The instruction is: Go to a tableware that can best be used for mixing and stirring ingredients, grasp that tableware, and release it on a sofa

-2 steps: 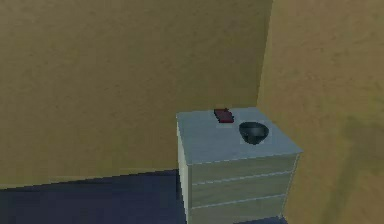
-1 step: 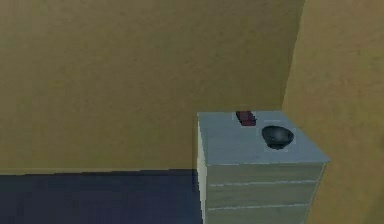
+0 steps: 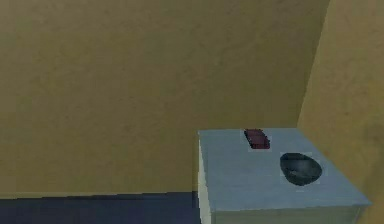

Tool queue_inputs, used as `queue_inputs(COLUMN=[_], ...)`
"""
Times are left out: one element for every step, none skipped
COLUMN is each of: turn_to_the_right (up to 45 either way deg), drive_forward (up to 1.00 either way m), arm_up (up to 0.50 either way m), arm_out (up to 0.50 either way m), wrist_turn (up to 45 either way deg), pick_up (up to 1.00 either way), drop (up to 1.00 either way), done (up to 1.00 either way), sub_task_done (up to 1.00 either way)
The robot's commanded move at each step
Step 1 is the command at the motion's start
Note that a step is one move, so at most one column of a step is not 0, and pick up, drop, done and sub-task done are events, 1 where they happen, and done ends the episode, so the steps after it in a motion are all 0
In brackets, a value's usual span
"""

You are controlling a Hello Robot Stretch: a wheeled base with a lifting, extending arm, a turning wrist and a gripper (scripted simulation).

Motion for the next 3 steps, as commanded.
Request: queue_inputs(turn_to_the_right=[-45.0,-12.0,45.0], drive_forward=[0.00,0.00,0.00], arm_up=[0.00,0.00,0.00], arm_out=[0.00,0.00,0.00], wrist_turn=[0.0,0.0,0.0], pick_up=[0.00,0.00,0.00], drop=[0.00,0.00,0.00], done=[0.00,0.00,0.00], sub_task_done=[0.00,0.00,0.00])
